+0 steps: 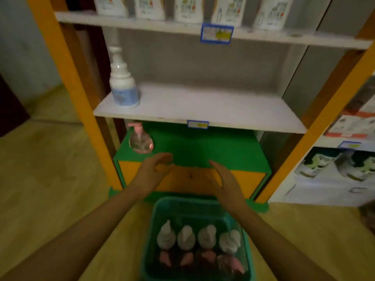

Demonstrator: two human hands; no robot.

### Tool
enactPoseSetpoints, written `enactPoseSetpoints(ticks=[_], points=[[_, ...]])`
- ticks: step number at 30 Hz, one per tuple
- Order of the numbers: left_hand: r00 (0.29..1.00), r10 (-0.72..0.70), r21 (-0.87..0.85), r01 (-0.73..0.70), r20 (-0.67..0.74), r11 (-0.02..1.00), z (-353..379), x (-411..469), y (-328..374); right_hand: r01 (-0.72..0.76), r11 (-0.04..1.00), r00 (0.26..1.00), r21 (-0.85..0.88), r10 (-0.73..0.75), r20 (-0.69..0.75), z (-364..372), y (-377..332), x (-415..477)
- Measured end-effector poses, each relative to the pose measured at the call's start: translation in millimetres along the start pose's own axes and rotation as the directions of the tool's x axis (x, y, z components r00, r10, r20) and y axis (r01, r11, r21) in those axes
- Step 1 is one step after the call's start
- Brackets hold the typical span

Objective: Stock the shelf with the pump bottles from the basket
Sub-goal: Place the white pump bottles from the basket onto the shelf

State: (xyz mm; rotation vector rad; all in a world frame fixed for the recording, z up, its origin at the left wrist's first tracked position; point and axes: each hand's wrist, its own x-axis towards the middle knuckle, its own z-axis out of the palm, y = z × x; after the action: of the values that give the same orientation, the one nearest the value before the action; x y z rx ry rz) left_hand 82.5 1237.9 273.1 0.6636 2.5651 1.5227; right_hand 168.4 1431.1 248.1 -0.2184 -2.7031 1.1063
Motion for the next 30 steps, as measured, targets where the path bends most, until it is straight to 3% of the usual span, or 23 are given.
enactPoseSetpoints(ticks=[5, 10, 16, 22, 30], points=[[0.984, -0.149, 0.061, 0.144, 0.097, 0.988, 34.3, -21.3, -93.3, -0.103, 0.995, 0.989, 0.017, 0.1, 0.11, 75.4, 54.0, -21.4], [0.921, -0.298, 0.119, 0.277, 0.251, 0.954, 73.4, -36.3, -163.6, -0.203, 0.978, 0.951, -0.048, 0.208, 0.229, 133.3, 96.4, -30.0], [0.804, -0.419, 0.213, 0.362, 0.421, 0.908, 110.7, -58.5, -228.8, -0.309, 0.941, 0.837, -0.136, 0.337, 0.431, 173.9, 132.1, -35.6], [0.884, -0.37, 0.027, 0.378, 0.286, 0.925, 137.7, -72.3, -249.7, -0.264, 0.918, 0.841, -0.296, 0.369, 0.396, 200.1, 145.2, -40.2], [0.943, -0.3, -0.102, 0.315, 0.141, 0.944, 112.3, -60.0, -221.7, -0.278, 0.96, 0.945, 0.026, 0.268, 0.185, 179.2, 133.4, -29.2]])
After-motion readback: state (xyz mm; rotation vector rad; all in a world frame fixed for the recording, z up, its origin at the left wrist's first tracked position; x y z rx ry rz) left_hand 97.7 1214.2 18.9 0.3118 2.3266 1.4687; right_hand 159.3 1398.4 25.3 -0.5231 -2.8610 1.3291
